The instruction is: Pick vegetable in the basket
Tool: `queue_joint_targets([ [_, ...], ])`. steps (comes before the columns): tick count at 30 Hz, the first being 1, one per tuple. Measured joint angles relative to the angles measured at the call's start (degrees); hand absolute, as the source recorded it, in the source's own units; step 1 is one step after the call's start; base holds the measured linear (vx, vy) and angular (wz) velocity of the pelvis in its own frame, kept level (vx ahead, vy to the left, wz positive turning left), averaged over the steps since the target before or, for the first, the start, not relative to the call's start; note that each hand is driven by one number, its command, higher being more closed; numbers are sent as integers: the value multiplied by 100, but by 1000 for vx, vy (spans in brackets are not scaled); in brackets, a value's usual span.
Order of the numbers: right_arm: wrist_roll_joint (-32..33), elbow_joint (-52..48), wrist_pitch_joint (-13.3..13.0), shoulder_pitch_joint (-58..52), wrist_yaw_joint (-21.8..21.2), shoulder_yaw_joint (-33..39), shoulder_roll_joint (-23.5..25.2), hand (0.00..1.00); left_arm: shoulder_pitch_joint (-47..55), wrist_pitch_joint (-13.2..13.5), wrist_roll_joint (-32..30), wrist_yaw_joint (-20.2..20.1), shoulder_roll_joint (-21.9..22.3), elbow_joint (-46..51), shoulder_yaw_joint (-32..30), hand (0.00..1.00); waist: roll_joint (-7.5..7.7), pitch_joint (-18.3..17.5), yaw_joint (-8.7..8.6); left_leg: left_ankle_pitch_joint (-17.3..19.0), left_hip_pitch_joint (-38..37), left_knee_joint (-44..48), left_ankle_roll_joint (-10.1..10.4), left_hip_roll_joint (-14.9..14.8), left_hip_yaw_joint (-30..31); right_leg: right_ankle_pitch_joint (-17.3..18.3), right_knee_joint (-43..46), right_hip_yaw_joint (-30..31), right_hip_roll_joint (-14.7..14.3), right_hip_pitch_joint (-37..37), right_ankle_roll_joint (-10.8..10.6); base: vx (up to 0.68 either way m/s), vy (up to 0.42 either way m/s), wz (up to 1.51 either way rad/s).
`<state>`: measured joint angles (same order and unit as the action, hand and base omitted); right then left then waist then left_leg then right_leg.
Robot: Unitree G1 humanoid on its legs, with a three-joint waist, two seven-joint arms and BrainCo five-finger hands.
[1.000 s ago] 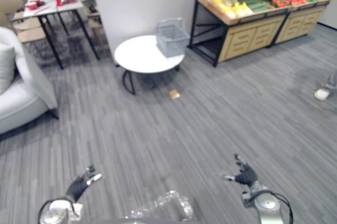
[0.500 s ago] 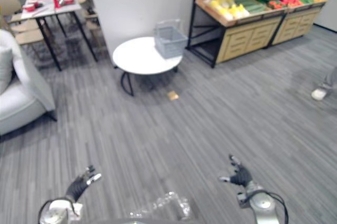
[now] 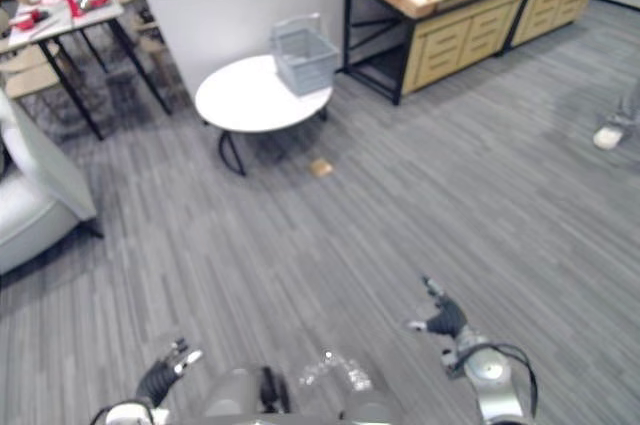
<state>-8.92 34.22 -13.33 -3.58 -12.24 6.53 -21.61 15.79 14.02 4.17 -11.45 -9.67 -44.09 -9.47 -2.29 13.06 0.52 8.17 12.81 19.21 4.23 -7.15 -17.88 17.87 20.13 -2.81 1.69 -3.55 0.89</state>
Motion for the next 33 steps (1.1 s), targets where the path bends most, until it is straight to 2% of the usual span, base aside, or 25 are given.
queue_joint_targets([
  [2, -2, -8, 1, 91, -118, 3, 15, 0, 211, 51, 2, 4, 67, -16, 0, 0, -37, -63, 185, -611, -17, -690, -36, -27, -37, 196, -2, 323, -77, -81, -76, 341, 230, -73],
  [3, -3, -27, 0, 94, -146, -21, 23, 0, 292, 65, 4, 0, 75, -47, 1, 0, 54, -180, 204, -747, 4, -537, -126, 35, -63, 306, -23, 434, 4, -56, -49, 478, 295, -68],
  [5, -8, -61, -2, 70, -159, -33, 60, 0, 440, 138, 1, -2, 67, -108, 8, 0, 155, -412, 242, -670, -26, -295, -287, 196, -87, 547, 118, 492, 258, -85, -138, 465, 244, -63],
  [6, -21, -110, -29, 165, -151, -32, 273, 0, 468, 210, -34, 5, -35, -248, -9, 0, 545, -366, 179, -309, -191, -120, -600, 486, -269, 197, 2393, 399, 675, 573, -744, 450, 206, -51],
  [7, -58, -114, -29, 156, -149, -36, 321, 0, 424, 207, -51, 16, -69, -318, -3, 0, 637, -380, 103, -222, -290, -128, -606, 596, -278, -103, 2870, 327, 825, 787, -673, 529, 240, -16],
  [8, -248, -120, -30, 112, -141, -84, 360, 0, 387, 210, -103, 11, -101, -317, 117, 0, 667, -363, -34, -97, -679, -296, -652, 729, -236, -1068, 3626, 191, 1047, 1028, -514, 375, 165, 15],
  [9, -271, -138, -38, 87, -134, -111, 361, 0, 390, 212, -106, 17, -108, -279, 172, 0, 632, -345, -70, -61, -908, -423, -695, 756, -216, -1392, 3858, 131, 1054, 1065, -447, 452, 181, 3],
  [10, -404, -214, -104, 76, -105, -119, 359, 0, 351, 219, -89, 44, -122, -204, 239, 0, 543, -302, -81, 51, -1271, -549, -782, 738, -179, -1101, 4129, 39, 1016, 1190, -277, 422, 127, -8],
  [11, -476, -427, -137, 76, -67, -115, 356, 0, 252, 219, -60, 48, -136, -41, 237, 0, 474, -305, -82, 152, -1523, -618, -857, 673, -102, -690, 3959, -187, 956, 1364, -194, 405, 97, 0],
  [13, -473, -967, -177, 76, -61, -87, 347, 0, 122, 190, -20, 20, -237, 261, 222, 0, 408, -281, -160, 314, -1733, -624, -898, 571, 147, -423, 3037, -592, 786, 1704, -162, 388, 40, 40],
  [15, -468, -1509, -190, 72, -41, 11, 330, 0, -67, 27, 15, -92, -390, 499, 229, 0, 404, -275, -203, 516, -1909, -597, -868, 551, 412, -638, 1394, -622, 651, 1965, -413, 410, 6, 75],
  [17, -510, -1634, -188, 130, 253, 31, 303, 0, -115, -184, 132, -258, -419, 579, 114, 0, 414, -274, -174, 869, -2160, -362, -655, 607, 793, -1227, -671, -312, 620, 1929, -725, 476, -63, 97],
  [19, -696, -1640, -181, 182, 433, 28, 304, 0, 44, -208, 222, -253, -361, 564, -1, 0, 424, -278, -123, 1245, -2368, -145, -559, 644, 1024, -1306, -1013, -177, 669, 1943, -794, 669, -215, 83],
  [20, -722, -1781, -179, 227, 518, 4, 250, 0, 271, -86, 226, -216, -339, 449, -3, 0, 380, -314, -60, 1665, -2588, 24, -543, 603, 1153, -1314, -748, -132, 618, 1942, -696, 816, -297, 67],
  [21, -733, -1846, -180, 241, 549, -26, 165, 0, 408, -52, 228, -194, -226, 324, -37, 0, 257, -337, -28, 1751, -2701, 141, -459, 512, 1196, -1506, -468, -151, 547, 1931, -576, 718, -238, 76],
  [22, -755, -1956, -172, 271, 565, -35, 62, 0, 570, -14, 236, -169, -92, 250, -129, 0, 179, -346, -47, 1790, -2479, 1001, -384, 389, 1220, -1556, -95, -351, 580, 1944, -617, 668, -246, 83],
  [23, -878, -2112, -96, 397, 560, -63, -119, 0, 692, -19, 234, -155, 216, 244, -191, 0, -187, -353, -74, 1052, -1507, 3144, -384, -201, 1044, -1658, 74, -512, 401, 1721, -462, 628, -240, 79],
  [24, -925, -2228, -62, 492, 557, -92, -202, 0, 772, -20, 224, -162, 388, 230, -204, 0, -341, -294, 29, 302, -1119, 3999, -423, -600, 955, -1601, -28, -532, 272, 1468, -319, 596, -229, 39],
  [25, -925, -2239, -58, 618, 558, -99, -204, 0, 777, -21, 213, -189, 469, 168, -196, 0, -409, -255, 115, 311, -1021, 4213, -408, -709, 916, -1538, -107, -528, 218, 1264, -251, 569, -110, 0],
  [26, -925, -2202, 16, 1001, 564, -210, -163, 0, 732, -27, 185, -275, 521, 41, -164, 0, -359, -219, 154, 706, -697, 4106, -403, -655, 794, -1449, -448, -518, 245, 814, -205, 554, -94, -9],
  [28, -928, -2177, 34, 1382, 566, -298, -132, 0, 704, -26, 187, -275, 489, 40, -170, 0, -191, -151, 227, 865, -558, 3190, -328, -385, 534, -1415, -854, -475, 367, 401, -198, 549, -104, -9],
  [29, -944, -2172, 34, 1646, 586, -301, -129, 0, 644, -20, 187, -271, 477, 39, -170, 0, -91, -132, 287, 853, -468, 2070, -293, -125, 283, -1372, -1113, -474, 445, 158, -204, 559, -56, -7],
  [30, -1097, -2142, 80, 1863, 657, -313, -137, 0, 605, 7, 183, -269, 479, 20, -157, 0, -69, -133, 285, 589, -404, 831, -227, 78, 46, -1332, -1312, -514, 466, -36, -228, 460, -4, -3],
  [31, -1144, -2123, 123, 1945, 718, -321, -153, 0, 569, 57, 182, -263, 479, -46, -153, 0, -79, -127, 287, 355, -387, 266, -215, 150, -68, -1289, -1386, -545, 462, -133, -259, 478, 60, 3],
  [33, -1387, -1955, 395, 2041, 895, -462, -242, 0, 471, 156, 182, -237, 476, -348, -155, 0, -151, -132, 313, -501, -368, -1165, -208, 297, -359, -903, -1435, -586, 326, -521, -407, 503, 132, -5],
])
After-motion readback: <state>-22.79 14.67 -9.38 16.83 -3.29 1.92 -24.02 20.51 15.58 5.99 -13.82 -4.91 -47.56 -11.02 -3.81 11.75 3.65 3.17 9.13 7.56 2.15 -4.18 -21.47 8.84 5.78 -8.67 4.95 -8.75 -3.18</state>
